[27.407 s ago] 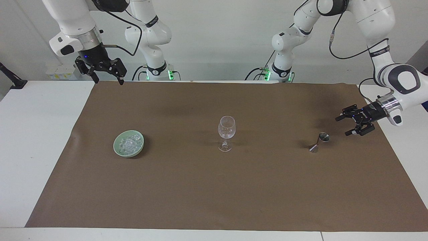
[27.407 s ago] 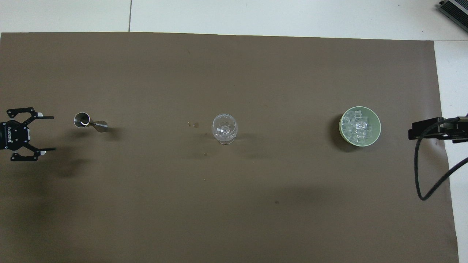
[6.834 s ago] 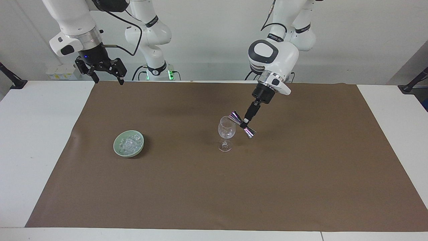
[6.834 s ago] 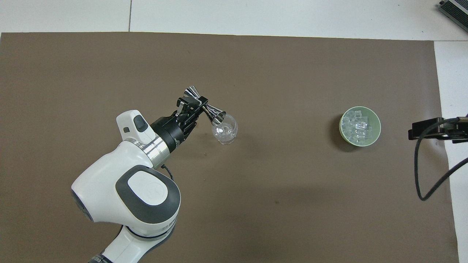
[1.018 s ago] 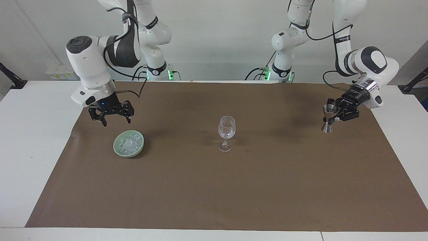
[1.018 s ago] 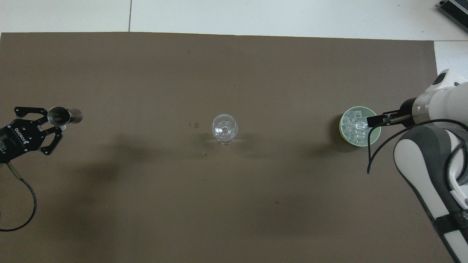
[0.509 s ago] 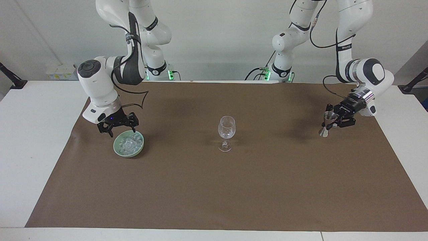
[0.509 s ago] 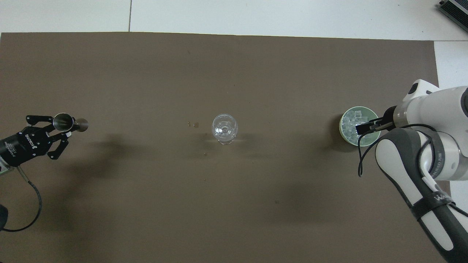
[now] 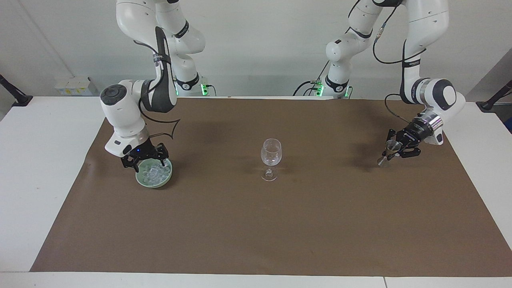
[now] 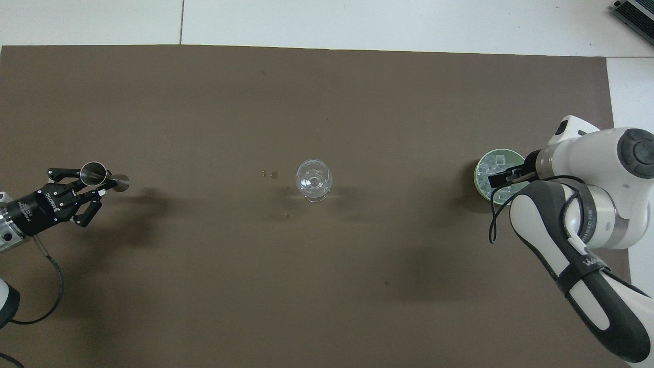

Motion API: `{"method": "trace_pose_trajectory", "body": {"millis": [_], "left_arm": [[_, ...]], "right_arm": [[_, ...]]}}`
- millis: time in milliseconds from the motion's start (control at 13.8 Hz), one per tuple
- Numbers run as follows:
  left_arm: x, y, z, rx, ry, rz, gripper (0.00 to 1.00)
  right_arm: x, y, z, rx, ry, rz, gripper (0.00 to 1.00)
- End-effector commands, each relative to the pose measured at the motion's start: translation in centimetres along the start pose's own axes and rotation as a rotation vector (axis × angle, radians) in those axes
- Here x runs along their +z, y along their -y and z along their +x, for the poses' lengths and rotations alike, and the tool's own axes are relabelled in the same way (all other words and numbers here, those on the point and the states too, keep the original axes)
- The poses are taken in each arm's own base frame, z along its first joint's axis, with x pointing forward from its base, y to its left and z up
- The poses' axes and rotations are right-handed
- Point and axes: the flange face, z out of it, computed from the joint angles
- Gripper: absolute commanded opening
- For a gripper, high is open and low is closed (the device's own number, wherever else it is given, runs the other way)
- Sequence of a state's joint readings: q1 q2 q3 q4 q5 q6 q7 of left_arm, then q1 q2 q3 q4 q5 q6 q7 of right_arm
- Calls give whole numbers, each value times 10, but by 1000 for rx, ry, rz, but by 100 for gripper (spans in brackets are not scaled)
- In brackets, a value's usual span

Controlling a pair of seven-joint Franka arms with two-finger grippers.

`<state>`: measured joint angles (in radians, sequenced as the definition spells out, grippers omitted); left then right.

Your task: Pour wine and add ice with both arms

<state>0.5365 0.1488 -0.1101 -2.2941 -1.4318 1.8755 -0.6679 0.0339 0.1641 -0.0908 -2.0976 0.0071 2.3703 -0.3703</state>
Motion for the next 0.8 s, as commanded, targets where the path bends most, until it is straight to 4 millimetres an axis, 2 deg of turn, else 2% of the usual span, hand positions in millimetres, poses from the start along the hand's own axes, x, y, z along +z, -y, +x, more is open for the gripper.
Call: {"method": "trace_pose_trajectory", "body": {"millis": [0, 73, 291, 727], "left_arm": [[-5, -4, 10, -44, 22, 13, 0], [-4, -3, 12, -51, 22, 14, 0], [-1, -2, 22, -69, 23, 20, 0], [7, -4, 39, -96, 31, 33, 0]], "right_arm": [[8, -1, -4, -20, -14, 16, 90], [9, -1, -3, -21, -19, 14, 89], [13, 0, -2, -14, -25, 20, 76], [19, 1, 0, -1, -38, 27, 68]]}}
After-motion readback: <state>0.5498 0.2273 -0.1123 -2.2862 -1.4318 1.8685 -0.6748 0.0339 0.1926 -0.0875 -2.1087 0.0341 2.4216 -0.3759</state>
